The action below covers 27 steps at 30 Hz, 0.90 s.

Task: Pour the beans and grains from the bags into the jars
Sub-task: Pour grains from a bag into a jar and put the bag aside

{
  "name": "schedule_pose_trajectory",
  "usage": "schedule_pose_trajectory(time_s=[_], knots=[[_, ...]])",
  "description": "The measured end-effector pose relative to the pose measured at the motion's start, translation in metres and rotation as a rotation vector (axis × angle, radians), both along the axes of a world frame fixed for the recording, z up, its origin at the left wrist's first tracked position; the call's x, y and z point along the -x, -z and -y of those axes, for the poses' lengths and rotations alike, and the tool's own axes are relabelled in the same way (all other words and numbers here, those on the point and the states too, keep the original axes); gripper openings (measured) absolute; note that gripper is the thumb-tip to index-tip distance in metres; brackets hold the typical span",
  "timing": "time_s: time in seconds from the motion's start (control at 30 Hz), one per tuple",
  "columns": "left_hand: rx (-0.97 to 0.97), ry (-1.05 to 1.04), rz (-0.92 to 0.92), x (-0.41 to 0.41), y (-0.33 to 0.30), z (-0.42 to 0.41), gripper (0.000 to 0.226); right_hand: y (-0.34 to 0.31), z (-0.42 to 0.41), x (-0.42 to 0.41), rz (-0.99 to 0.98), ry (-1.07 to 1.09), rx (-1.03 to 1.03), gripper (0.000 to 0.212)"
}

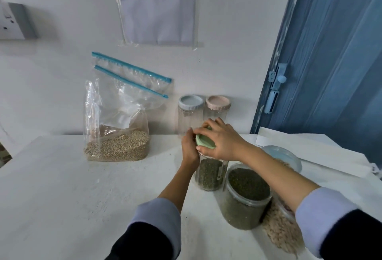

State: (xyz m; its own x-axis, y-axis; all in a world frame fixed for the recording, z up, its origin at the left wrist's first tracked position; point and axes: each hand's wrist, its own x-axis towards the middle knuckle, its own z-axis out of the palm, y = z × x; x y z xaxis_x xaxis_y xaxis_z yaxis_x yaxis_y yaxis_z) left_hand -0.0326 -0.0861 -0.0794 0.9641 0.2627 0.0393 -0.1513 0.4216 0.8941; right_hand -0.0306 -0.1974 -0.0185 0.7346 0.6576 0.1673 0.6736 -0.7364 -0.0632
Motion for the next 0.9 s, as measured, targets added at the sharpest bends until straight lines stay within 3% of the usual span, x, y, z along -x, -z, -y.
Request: schedule_pose_trajectory(time_s=[0.23, 0.37, 0.5, 0.57, 0.63, 0.77, 0.9], knots=[[-0.178, 0.12, 0.015, -0.039, -0.002, 0.047, 0.048, -0.013, 0.046, -0.037, -0.264, 0.089, -0.149, 0.055], [-0.114, 0.224, -0.035, -0.045, -0.002, 0.064, 0.043, -0.022, 0.067, -0.051, -0.351, 0.055, -0.149, 0.047], [-0.095, 0.296, -0.07, -0.053, -0.002, 0.062, 0.042, -0.035, 0.07, -0.056, -0.388, 0.021, -0.032, 0.051], [-0.174, 0.297, -0.084, -0.058, -0.001, 0.053, 0.046, -0.051, 0.068, -0.06, -0.507, 0.001, 0.07, 0.054], [-0.295, 0.211, -0.109, -0.063, 0.002, 0.04, 0.052, -0.065, 0.066, -0.07, -0.587, -0.01, -0.004, 0.051], [-0.435, 0.048, -0.149, -0.071, 0.011, 0.012, 0.032, -0.07, 0.044, -0.105, -0.3, 0.114, -0.223, 0.03], [-0.546, -0.008, -0.132, -0.075, 0.012, -0.002, 0.015, -0.058, 0.014, -0.128, -0.091, 0.211, -0.049, 0.024]])
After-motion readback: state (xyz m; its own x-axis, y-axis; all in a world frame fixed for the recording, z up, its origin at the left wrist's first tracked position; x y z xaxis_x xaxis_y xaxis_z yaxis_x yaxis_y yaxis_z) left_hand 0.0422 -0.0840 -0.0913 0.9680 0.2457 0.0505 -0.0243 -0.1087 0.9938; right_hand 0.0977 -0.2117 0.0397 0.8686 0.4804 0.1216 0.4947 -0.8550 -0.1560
